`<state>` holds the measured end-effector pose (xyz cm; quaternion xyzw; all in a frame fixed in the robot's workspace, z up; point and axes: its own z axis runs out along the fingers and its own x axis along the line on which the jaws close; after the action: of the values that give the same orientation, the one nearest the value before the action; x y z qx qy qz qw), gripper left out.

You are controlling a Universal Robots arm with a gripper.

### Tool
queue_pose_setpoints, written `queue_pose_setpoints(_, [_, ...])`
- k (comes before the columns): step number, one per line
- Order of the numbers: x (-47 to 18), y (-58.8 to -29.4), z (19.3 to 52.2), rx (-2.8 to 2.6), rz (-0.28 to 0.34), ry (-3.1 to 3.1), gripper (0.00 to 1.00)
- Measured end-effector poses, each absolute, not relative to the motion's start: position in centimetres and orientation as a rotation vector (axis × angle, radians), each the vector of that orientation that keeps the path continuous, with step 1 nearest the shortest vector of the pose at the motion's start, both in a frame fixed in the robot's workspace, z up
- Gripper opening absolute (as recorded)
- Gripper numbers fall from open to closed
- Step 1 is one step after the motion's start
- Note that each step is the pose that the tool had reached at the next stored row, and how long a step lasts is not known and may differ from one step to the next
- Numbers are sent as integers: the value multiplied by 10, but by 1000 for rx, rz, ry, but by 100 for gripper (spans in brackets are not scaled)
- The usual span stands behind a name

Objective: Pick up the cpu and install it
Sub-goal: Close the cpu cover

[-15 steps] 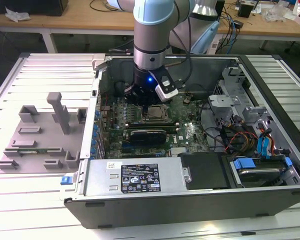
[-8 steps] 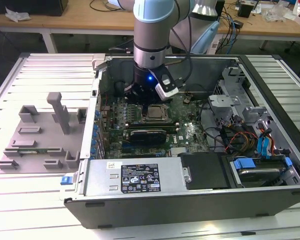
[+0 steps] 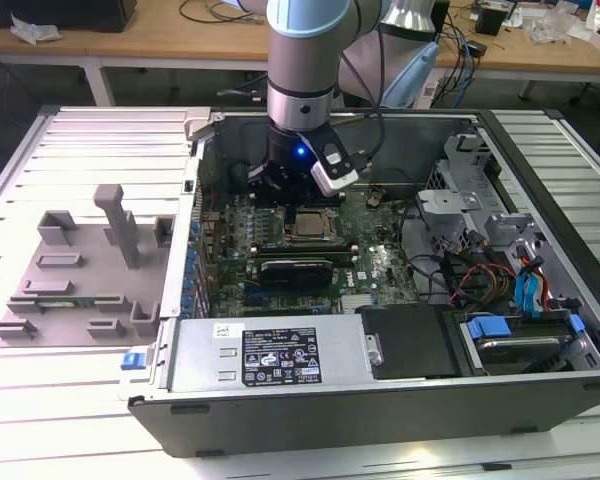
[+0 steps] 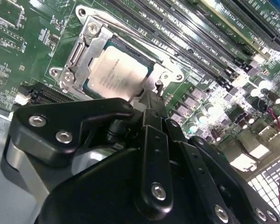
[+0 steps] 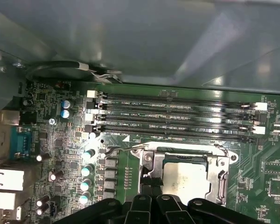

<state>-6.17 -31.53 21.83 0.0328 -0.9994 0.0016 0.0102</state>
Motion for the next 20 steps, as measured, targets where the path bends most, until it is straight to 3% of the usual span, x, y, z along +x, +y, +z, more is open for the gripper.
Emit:
queue_pose_setpoints(11, [-61,-315,246,102,5,-3120,11])
queue_pose_setpoints(20, [-31,-315,247,102,5,-3120,11])
